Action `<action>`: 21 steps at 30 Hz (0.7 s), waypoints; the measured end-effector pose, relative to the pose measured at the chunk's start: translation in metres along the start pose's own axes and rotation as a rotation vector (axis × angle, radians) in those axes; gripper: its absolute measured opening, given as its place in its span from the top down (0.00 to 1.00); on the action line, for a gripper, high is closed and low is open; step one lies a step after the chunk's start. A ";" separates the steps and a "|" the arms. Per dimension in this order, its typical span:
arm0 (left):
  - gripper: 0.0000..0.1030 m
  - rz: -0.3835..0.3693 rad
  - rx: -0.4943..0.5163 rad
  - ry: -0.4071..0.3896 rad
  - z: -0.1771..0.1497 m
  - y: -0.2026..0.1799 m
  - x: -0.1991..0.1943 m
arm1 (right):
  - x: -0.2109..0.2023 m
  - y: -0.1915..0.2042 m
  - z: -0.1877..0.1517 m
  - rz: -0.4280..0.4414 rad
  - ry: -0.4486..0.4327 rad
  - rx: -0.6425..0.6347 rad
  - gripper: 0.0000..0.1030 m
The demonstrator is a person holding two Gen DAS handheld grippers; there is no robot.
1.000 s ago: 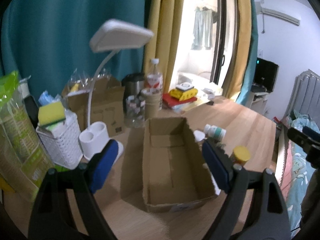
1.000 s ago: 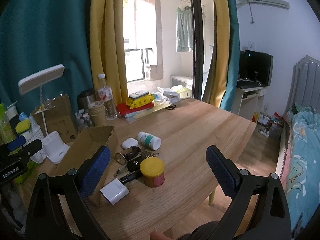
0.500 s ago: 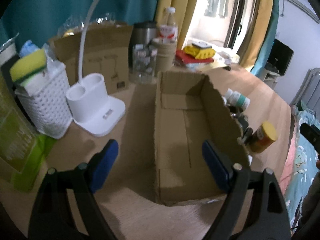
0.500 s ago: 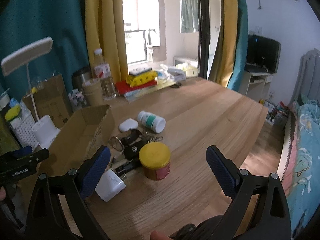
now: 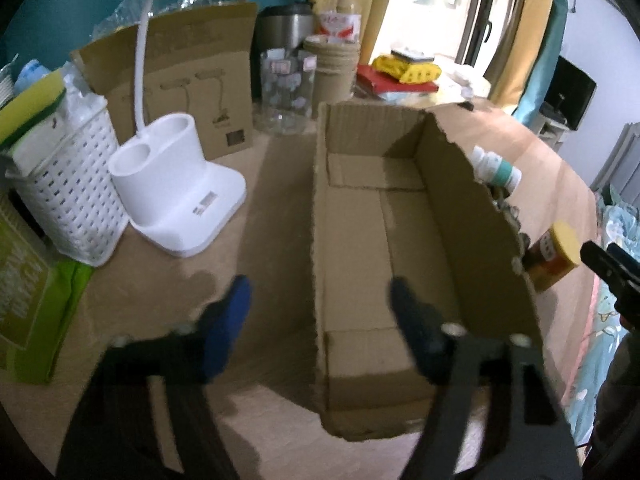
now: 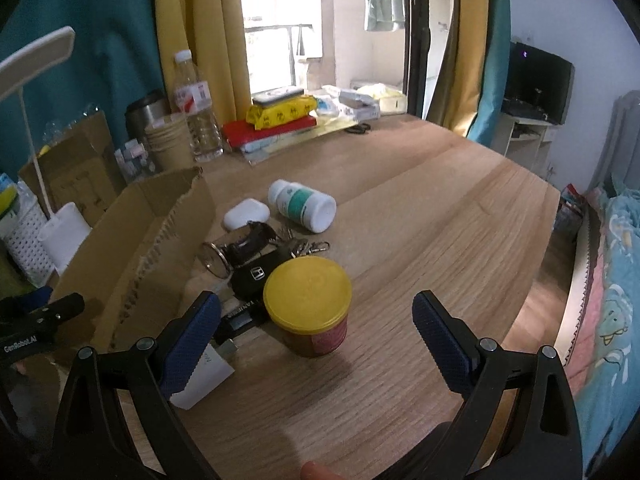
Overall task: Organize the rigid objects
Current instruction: 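Move the left tool to the box edge while the right tool approaches the yellow-lidded jar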
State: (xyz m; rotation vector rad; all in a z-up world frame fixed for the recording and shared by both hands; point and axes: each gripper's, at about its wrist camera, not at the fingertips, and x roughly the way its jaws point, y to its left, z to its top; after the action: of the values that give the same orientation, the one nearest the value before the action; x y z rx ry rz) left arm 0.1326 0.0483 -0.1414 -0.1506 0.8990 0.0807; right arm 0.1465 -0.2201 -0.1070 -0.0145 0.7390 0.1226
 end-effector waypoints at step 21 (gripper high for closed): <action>0.98 0.003 0.056 0.011 -0.006 -0.008 0.003 | 0.018 -0.004 -0.004 0.017 0.036 0.000 0.05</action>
State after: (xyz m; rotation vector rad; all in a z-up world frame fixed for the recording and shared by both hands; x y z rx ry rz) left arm 0.1307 0.0391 -0.1465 -0.0971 0.9119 0.0577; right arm 0.1574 -0.2227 -0.1221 -0.0100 0.7757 0.1388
